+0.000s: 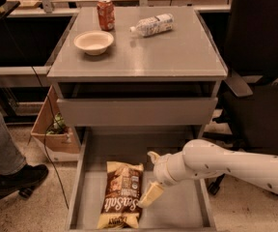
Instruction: Pick brown chip bag from middle drawer and place on counter
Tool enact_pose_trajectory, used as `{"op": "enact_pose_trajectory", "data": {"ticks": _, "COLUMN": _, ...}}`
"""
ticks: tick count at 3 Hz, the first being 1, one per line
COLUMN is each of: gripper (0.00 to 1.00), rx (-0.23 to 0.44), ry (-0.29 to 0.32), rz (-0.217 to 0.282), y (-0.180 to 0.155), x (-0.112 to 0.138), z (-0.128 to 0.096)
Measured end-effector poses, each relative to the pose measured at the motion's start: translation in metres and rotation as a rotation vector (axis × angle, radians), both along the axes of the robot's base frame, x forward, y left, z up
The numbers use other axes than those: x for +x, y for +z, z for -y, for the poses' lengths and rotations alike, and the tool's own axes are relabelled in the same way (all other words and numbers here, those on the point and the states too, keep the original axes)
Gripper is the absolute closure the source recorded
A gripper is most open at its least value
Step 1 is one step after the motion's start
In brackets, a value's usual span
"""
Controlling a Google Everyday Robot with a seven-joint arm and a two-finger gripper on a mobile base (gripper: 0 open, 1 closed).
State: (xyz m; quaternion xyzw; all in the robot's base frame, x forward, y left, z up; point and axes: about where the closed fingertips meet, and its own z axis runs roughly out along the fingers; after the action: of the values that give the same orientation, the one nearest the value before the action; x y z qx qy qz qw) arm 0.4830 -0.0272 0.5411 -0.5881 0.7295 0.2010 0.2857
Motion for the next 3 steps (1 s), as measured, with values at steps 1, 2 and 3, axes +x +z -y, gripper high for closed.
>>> {"op": "enact_pose_trajectory", "data": {"ticks": 1, "gripper": 0.0, "rx": 0.034, "ry": -0.025, "rz": 0.007, "y": -0.046, "x": 0.019, "z": -0.022}}
{"op": "enact_pose_trajectory", "data": {"ticks": 2, "gripper": 0.0, "rx": 0.034, "ry": -0.026, "rz": 0.007, "y": -0.046, "x": 0.019, "z": -0.022}}
{"op": "enact_pose_trajectory", "data": {"ticks": 3, "gripper": 0.0, "rx": 0.075, "ry": -0.05, "rz": 0.016, "y": -0.061, "x": 0.029, "z": -0.033}}
